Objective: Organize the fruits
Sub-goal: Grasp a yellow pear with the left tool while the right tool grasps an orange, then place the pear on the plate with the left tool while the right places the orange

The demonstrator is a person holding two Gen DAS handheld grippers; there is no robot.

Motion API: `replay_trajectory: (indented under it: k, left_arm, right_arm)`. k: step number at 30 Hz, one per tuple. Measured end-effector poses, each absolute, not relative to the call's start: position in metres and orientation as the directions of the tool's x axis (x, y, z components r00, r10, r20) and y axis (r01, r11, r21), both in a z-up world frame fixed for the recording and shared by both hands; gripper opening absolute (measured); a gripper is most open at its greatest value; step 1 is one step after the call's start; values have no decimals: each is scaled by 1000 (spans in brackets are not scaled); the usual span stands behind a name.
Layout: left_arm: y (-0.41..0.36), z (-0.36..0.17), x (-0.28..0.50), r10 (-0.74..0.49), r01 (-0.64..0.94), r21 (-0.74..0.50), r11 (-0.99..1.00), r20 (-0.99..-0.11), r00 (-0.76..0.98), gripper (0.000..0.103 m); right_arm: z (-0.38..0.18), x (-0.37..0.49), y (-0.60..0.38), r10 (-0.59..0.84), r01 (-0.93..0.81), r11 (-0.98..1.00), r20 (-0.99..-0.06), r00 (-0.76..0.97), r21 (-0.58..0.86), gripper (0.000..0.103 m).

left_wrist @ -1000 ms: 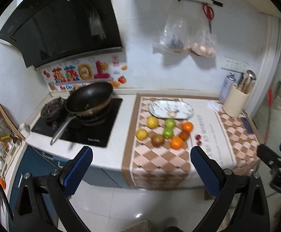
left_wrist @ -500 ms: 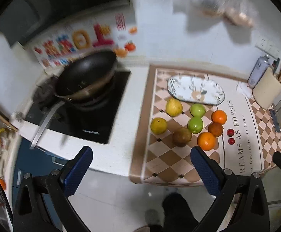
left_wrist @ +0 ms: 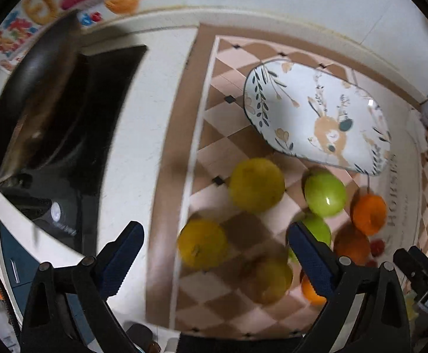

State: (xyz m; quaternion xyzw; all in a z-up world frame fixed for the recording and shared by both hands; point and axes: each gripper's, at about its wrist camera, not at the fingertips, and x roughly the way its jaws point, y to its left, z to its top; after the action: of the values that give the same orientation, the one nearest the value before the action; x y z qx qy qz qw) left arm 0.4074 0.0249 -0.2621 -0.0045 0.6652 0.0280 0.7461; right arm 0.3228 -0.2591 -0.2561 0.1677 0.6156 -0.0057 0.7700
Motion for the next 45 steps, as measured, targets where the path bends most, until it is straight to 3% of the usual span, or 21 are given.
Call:
replay_trajectory:
  k: [9, 11, 15, 18, 19, 26, 35, 45]
  left_arm:
    - [6, -317, 456, 7, -25, 7, 1000, -1000, -7, 100]
    - [1, -327, 460, 2, -4, 2, 1000, -1000, -24, 99]
    - [-4, -344, 461, -7, 28, -9, 1000, -998, -65, 81]
    - [-6, -354, 457, -37, 36, -40, 999, -995, -89, 63]
    - [-7, -355, 456, -41, 41, -45, 998, -995, -91, 62]
    - [-25, -347, 444, 12, 101, 8, 995, -999, -40, 61]
    - [-39, -319, 432, 8, 103, 6, 995, -1000, -26, 61]
    - [-62, -216, 469, -135, 121, -122, 985, -985, 109, 61]
  right_arm:
    - [-308, 374, -267, 208, 214, 950, -972, 111, 228, 100]
    - [-316, 379, -267, 216, 221, 947, -972, 93, 232, 95]
    - [-329, 384, -268, 242, 243, 937, -968, 71, 252, 92]
    - [-334, 388, -265, 265, 247, 930, -962, 63, 272, 84]
    - [-336, 391, -263, 265, 246, 930, -962, 64, 273, 82]
    - [-338, 395, -254, 259, 228, 936, -964, 66, 267, 66]
    - [-335, 397, -245, 228, 211, 948, -971, 77, 239, 65]
    - [-269, 432, -259, 315, 165, 921, -924, 216, 352, 65]
